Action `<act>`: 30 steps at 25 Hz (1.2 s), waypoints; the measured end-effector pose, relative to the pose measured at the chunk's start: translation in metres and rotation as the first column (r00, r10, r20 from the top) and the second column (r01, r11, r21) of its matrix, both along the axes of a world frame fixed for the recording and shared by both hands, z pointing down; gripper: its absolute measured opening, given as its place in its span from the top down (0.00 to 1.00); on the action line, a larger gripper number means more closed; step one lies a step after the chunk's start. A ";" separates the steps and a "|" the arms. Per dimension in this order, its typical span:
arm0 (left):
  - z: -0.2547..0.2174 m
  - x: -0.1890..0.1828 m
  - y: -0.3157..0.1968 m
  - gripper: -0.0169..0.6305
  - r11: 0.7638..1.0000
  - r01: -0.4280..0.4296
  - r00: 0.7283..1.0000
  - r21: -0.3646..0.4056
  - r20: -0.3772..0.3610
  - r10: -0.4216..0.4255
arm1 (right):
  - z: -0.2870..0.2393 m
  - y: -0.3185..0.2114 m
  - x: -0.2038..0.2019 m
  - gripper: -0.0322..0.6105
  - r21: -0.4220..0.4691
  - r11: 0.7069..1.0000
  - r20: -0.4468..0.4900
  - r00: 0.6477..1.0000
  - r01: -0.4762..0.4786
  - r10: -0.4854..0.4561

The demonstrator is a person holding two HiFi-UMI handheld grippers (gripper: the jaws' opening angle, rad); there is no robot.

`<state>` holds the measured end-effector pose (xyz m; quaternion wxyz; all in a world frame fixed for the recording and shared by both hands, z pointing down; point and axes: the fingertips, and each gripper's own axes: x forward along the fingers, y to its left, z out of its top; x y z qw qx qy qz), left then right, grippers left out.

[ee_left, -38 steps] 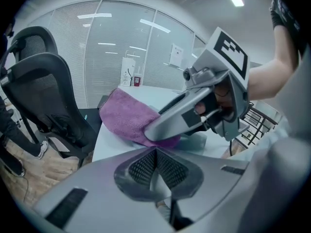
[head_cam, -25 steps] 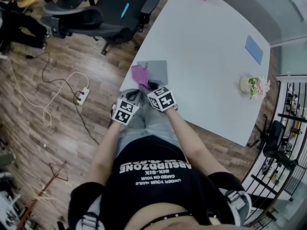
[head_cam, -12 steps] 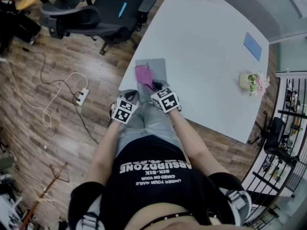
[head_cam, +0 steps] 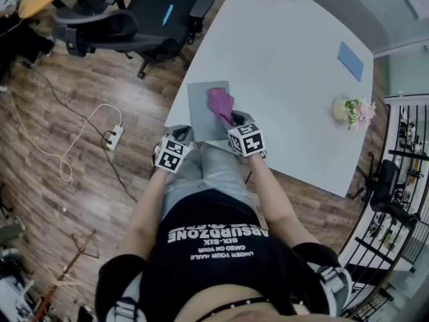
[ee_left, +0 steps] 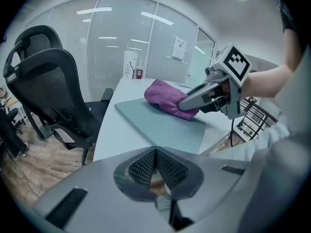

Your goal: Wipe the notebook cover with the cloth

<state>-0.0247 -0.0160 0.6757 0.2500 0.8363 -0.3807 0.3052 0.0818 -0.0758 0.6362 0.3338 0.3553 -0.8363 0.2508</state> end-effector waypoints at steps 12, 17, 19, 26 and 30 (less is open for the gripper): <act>0.001 -0.001 0.000 0.95 1.000 0.015 1.000 0.013 0.001 -0.015 | 0.001 0.011 0.026 0.79 0.041 0.998 -0.058 0.997 -0.056 0.058; 0.002 0.000 0.001 0.95 1.000 0.016 1.000 0.015 0.010 -0.016 | 0.001 0.027 0.033 0.79 0.023 0.997 -0.048 0.996 -0.072 0.074; 0.002 0.000 0.000 0.95 1.000 0.018 1.000 0.017 0.011 -0.018 | 0.002 0.034 0.036 0.79 0.009 0.996 -0.036 0.995 -0.091 0.091; 0.002 -0.001 0.000 0.95 0.999 0.035 0.999 0.013 0.003 -0.035 | 0.004 0.054 0.040 0.79 -0.025 0.991 -0.005 0.992 -0.129 0.129; 0.001 -0.002 0.000 0.95 0.999 0.042 0.999 0.012 -0.003 -0.042 | 0.004 0.053 0.037 0.79 -0.054 0.990 0.011 0.992 -0.129 0.129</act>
